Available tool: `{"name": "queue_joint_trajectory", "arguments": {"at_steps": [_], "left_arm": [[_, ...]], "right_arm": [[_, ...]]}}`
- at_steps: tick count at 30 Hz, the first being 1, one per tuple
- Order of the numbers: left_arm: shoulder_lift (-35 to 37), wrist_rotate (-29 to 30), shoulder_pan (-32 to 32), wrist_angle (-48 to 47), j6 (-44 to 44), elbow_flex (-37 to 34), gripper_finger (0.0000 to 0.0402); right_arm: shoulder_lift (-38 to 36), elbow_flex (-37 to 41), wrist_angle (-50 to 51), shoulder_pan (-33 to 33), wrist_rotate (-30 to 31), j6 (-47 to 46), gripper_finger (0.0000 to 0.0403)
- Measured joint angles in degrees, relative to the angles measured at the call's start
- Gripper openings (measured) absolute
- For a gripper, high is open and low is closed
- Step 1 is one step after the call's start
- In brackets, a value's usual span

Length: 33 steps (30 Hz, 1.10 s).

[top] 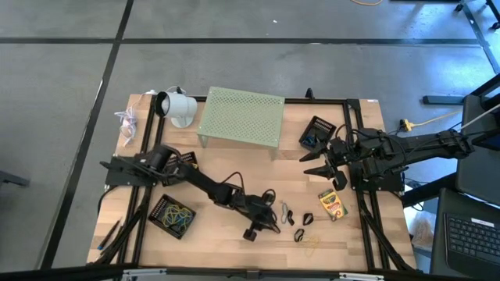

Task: Pick & Place Office Desk Supplies
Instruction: Put the black rubber band into the bottom black bin

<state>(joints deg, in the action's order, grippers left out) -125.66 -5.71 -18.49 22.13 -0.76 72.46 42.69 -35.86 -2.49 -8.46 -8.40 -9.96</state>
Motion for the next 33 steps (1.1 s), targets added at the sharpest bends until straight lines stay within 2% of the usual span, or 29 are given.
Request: {"name": "queue_joint_trajectory", "arguments": {"at_steps": [6, 12, 15, 20, 22, 27, 33], "left_arm": [[-3.2, -2.9, 0.5, -7.2, 0.3, 5.2, 0.0114], [-4.5, -3.8, 1.7, -8.2, 1.5, 7.1, 0.0108], [-4.5, -3.2, 1.8, -8.2, 1.2, 7.1, 0.0087], [-3.7, -2.1, 1.8, -8.8, -0.2, 7.0, 0.0016], [-2.8, -1.0, 1.8, -9.3, 0.0, 7.0, 0.0007], [1.5, 8.7, 1.0, -13.3, 0.0, 6.9, 0.0002], [8.4, 27.6, -1.7, -18.7, -2.5, 6.9, 0.0002]], "right_arm": [[0.0, 0.0, 0.0, 0.0, 0.0, 0.0, 0.0191], [0.0, 0.0, 0.0, 0.0, 0.0, 0.0, 0.0191], [0.0, 0.0, 0.0, 0.0, 0.0, 0.0, 0.0191], [0.0, 0.0, 0.0, 0.0, 0.0, 0.0, 0.0191], [0.0, 0.0, 0.0, 0.0, 0.0, 0.0, 0.0191], [0.0, 0.0, 0.0, 0.0, 0.0, 0.0, 0.0191], [0.0, 0.0, 0.0, 0.0, 0.0, 0.0, 0.0192]]}}
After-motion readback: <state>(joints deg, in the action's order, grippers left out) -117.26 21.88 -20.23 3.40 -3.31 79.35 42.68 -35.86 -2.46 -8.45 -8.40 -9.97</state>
